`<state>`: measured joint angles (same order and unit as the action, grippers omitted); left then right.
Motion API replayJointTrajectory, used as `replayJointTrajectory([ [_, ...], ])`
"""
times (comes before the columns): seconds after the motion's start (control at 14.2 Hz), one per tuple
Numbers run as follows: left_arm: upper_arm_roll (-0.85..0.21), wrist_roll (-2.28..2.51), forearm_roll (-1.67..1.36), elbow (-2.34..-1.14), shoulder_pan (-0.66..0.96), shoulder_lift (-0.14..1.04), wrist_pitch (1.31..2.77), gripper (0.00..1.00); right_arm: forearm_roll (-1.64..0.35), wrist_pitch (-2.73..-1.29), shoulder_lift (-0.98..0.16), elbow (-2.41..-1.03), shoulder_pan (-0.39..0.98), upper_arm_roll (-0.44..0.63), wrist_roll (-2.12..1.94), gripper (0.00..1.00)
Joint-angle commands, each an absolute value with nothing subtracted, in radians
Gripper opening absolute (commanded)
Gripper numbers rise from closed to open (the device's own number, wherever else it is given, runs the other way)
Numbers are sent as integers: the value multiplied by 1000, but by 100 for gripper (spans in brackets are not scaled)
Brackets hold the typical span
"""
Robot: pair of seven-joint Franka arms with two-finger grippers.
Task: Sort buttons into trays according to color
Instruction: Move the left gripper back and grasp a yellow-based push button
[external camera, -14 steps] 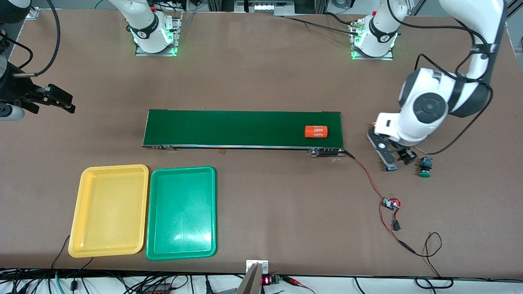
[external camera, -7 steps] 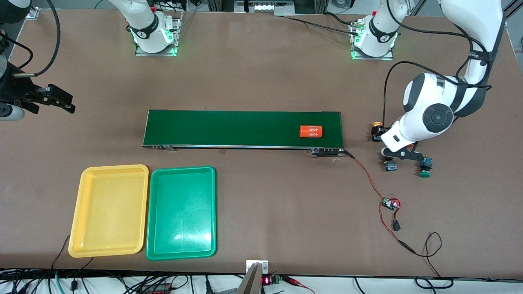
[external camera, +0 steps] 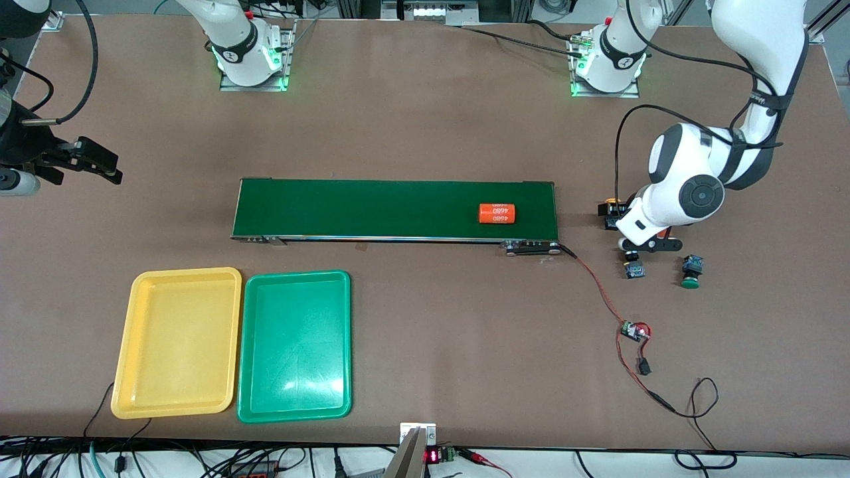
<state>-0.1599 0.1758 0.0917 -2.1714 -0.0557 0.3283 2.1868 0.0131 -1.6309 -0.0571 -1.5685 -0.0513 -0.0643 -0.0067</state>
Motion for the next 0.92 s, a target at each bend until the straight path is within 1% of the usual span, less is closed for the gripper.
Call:
replayJointTrajectory([
  [0.0, -167, 164, 75, -2177, -58, 360, 2236, 100, 2, -1629, -48, -1577, -58, -71, -12, 100],
  [0.14, -166, 164, 80, -2178, -54, 386, 2275, 100, 2, -1631, -48, -1577, -58, -71, -12, 100],
  [0.49, -167, 163, 81, -2183, -61, 420, 2284, 100, 2, -1640, -49, -1575, -51, -77, -2, 100],
  [0.56, -167, 147, 81, -2187, -63, 428, 2284, 98, 2, -1641, -55, -1574, -51, -78, -2, 100],
  [0.64, -173, 118, 80, -2190, -61, 425, 2273, 76, -5, -1641, -55, -1574, -49, -80, 2, 100],
  [0.71, -175, 97, 78, -2189, -61, 417, 2257, 47, -12, -1641, -55, -1574, -49, -80, 2, 100],
  [0.85, -175, 94, 77, -2187, -63, 393, 2244, 14, -12, -1641, -55, -1574, -51, -80, 2, 100],
])
